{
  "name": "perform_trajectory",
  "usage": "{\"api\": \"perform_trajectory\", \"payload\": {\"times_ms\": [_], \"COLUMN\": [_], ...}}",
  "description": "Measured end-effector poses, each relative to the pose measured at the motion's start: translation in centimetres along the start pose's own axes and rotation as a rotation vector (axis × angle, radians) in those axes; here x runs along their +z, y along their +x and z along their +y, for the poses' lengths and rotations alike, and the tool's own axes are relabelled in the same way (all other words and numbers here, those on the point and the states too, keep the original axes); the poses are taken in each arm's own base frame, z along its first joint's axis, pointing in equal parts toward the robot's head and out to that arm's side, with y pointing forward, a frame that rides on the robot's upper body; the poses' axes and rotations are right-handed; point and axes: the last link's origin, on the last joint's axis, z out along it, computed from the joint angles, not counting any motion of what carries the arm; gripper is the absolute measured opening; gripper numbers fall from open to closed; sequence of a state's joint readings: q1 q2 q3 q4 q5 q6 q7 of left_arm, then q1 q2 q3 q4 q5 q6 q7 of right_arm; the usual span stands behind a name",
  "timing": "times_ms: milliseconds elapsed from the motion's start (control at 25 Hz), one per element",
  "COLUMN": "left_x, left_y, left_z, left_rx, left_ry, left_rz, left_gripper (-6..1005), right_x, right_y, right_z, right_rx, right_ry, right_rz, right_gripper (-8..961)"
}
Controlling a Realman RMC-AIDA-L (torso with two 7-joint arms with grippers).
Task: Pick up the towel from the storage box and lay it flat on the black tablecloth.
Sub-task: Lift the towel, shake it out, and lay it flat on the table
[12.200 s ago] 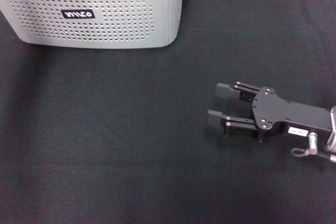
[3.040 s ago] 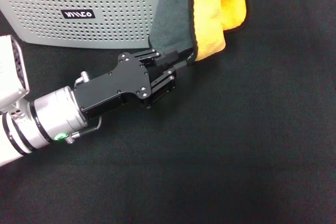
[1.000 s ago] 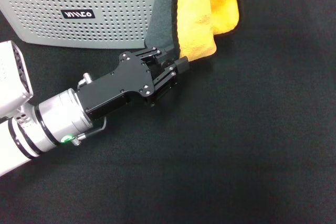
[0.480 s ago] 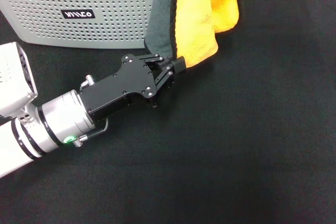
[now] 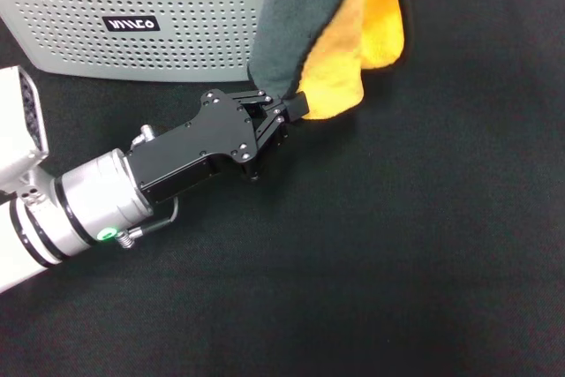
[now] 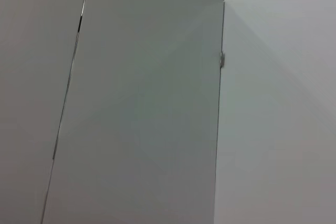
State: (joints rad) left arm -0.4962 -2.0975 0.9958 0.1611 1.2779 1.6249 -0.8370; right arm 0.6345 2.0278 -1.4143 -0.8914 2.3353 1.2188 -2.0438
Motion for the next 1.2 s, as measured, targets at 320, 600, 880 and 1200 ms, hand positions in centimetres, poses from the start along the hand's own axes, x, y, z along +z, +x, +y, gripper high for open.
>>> {"api": "perform_trajectory", "payload": {"times_ms": [320, 600, 880, 1200], "left_x": [-1.1, -5.0, -5.5, -3.7], "left_y": [2.1, 7.4, 11.5, 12.8], "left_z": [0.3, -0.8, -1.8, -3.3], "left_rx": [-0.014, 0.043, 0.076, 0.097], "left_ry": [-0.097, -0.192, -0.256, -0.243], "left_rz": [0.025, 0.034, 0.022, -0.005], "left_gripper": [17, 18, 18, 18], "right_x": [-2.8, -7.3, -9.5, -10.0], "right_y": [1.3, 2.1, 0.1, -0.6], "right_z": [1.2, 3.8, 4.6, 3.4], "right_rx": [0.080, 0.147, 0.017, -0.003], "right_ry": [-0.011, -0.033, 0.020, 0.059], "right_rz": [0.045, 0.181, 0.259, 0.255], "right_gripper": [54, 56, 57, 59]}}
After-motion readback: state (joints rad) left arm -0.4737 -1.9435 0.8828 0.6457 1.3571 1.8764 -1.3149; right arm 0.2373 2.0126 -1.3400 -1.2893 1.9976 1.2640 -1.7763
